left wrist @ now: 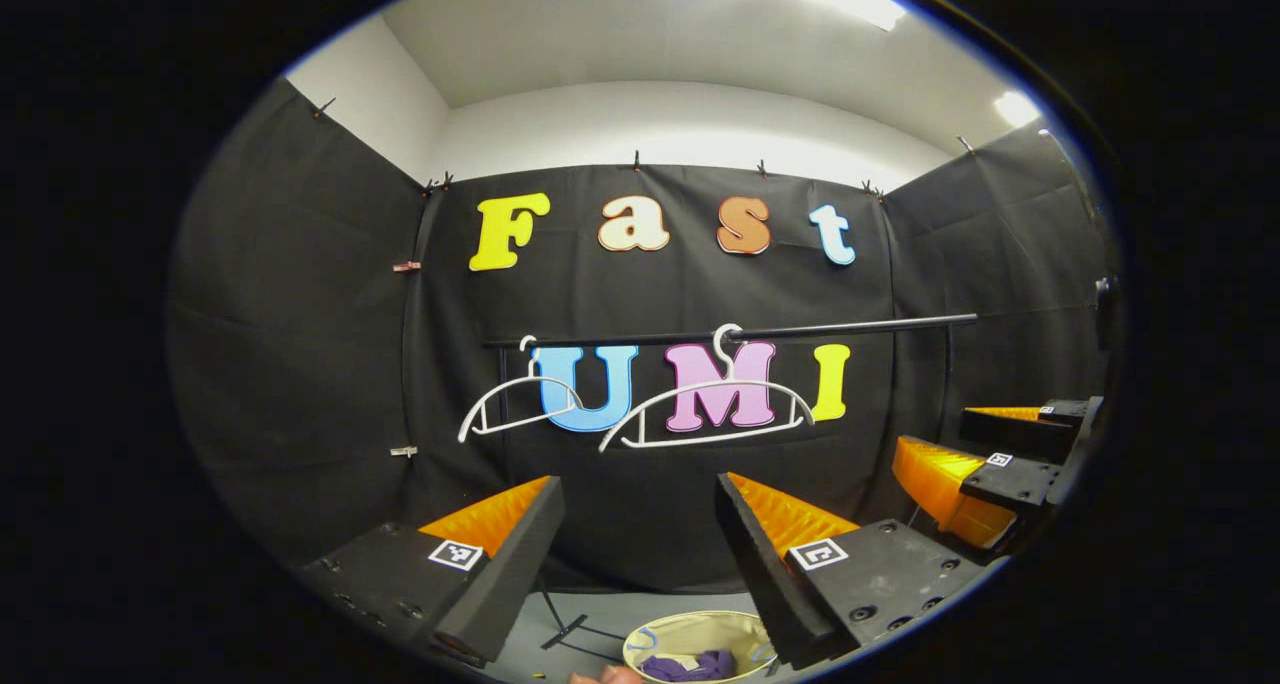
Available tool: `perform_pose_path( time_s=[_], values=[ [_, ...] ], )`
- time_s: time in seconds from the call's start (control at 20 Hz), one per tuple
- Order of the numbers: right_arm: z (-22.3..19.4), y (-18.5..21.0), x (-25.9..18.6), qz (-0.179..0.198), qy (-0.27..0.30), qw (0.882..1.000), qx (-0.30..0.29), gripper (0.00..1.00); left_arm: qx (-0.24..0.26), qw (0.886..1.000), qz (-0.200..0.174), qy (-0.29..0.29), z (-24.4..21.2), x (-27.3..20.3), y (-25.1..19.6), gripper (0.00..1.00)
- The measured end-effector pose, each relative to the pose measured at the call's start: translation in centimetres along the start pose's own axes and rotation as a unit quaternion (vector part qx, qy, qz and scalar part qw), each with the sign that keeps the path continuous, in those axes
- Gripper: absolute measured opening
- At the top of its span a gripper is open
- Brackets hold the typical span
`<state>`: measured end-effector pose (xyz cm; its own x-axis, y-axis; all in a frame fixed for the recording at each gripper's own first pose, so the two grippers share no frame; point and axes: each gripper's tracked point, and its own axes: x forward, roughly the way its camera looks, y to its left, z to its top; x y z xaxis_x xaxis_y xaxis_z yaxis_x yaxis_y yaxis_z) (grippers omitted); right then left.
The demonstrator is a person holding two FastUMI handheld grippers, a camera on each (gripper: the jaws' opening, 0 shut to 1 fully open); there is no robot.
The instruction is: Grasp the clothes on the hanger with both hands and then place them into the laundry hamper below.
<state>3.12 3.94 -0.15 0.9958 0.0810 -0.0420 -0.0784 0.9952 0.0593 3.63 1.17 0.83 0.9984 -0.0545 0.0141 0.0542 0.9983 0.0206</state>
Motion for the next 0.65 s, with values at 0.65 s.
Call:
perform_pose_path(
  time_s=[0.65],
  values=[
    [-0.7,-1.2,0.2,-0.013,0.004,1.0,0.01,0.97,0.006,1.0,-0.012,0.001,-0.5,0.1,-0.8,0.92]
  ],
)
